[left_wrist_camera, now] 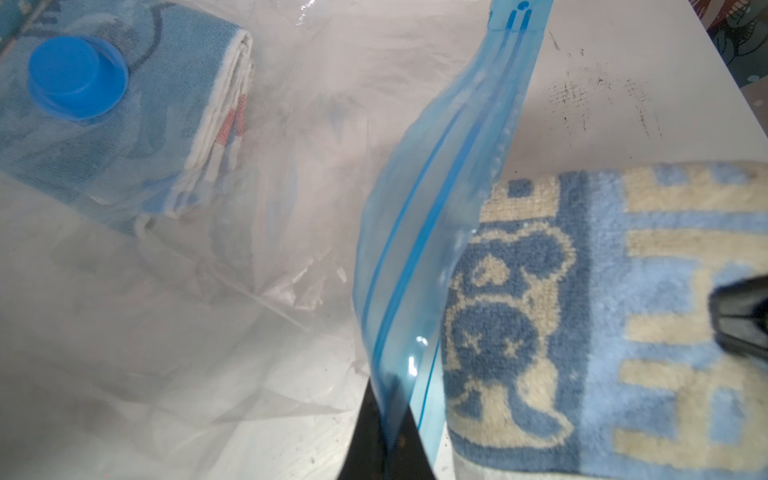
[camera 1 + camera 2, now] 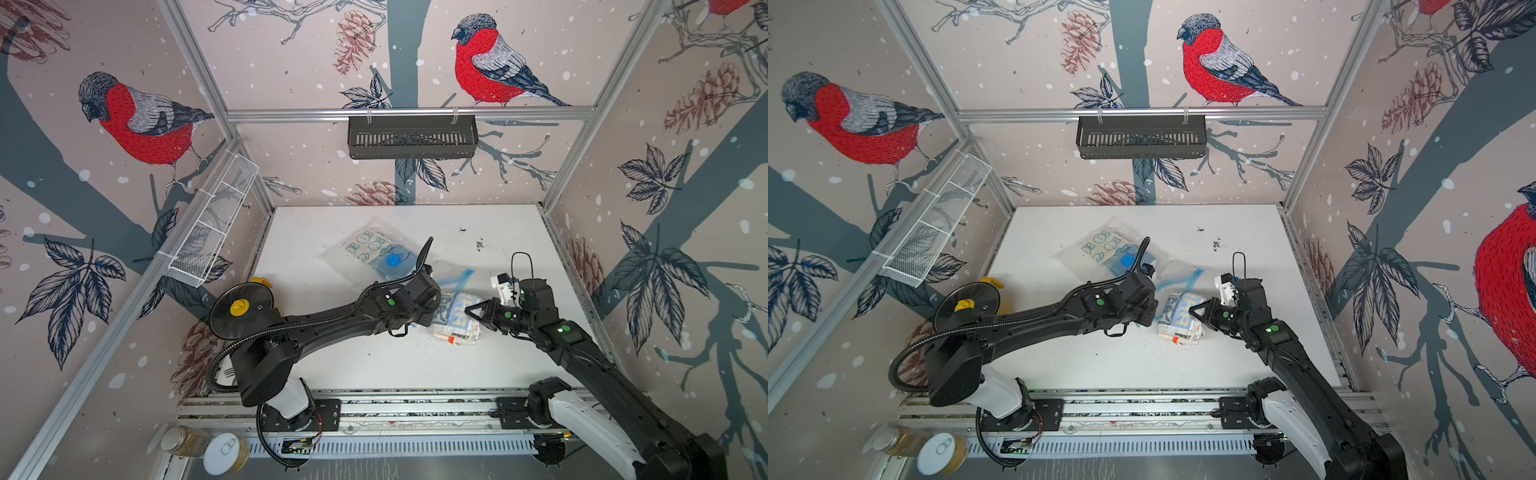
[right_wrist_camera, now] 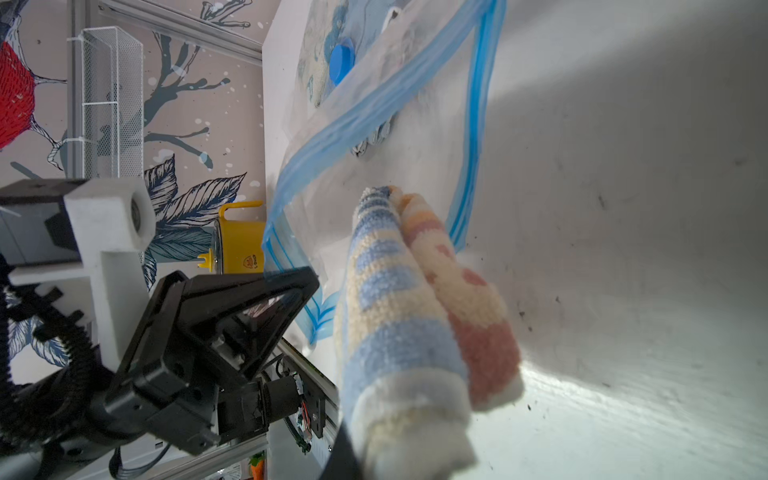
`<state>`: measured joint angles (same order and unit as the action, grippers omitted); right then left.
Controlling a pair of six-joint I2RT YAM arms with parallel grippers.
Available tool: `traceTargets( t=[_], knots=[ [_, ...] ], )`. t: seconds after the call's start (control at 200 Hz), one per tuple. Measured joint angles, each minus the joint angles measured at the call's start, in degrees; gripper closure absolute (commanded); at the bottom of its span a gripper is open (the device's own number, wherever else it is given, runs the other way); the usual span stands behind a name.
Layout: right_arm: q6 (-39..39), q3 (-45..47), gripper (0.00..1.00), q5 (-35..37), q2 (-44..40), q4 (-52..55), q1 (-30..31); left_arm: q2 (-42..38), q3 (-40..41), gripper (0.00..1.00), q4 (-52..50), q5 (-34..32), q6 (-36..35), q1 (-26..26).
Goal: Place the folded towel into the vacuum bag
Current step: Place the towel in the vacuum bag.
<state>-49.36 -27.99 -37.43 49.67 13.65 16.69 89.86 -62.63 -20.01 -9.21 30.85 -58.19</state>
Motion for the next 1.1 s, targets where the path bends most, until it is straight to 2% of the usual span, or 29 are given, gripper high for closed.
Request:
traceTargets(
  t=[0.38,0.53,0.73,1.101],
  knots=[
    [0.09,-4.15,0.99,-2.27,12.24,-5.14,-6.82,0.9,0.31,1.0,-0.39,0.07,-0.81,-1.88],
    [-0.61,-2.6,0.99,-2.25,12.98,-8.31,-7.04,1.29,-0.09,1.0,-0.33,1.09,-0.15,-1.99],
    [-6.05,1.99,0.99,-1.6,12.98,-14.29,-6.99,3.58,-1.53,1.0,0.02,3.26,0.87,-2.47],
    [-10.91,1.31,0.99,0.46,14.49,-21.92,-5.46,5.11,-3.32,1.0,0.0,4.76,1.79,-3.61]
  ],
)
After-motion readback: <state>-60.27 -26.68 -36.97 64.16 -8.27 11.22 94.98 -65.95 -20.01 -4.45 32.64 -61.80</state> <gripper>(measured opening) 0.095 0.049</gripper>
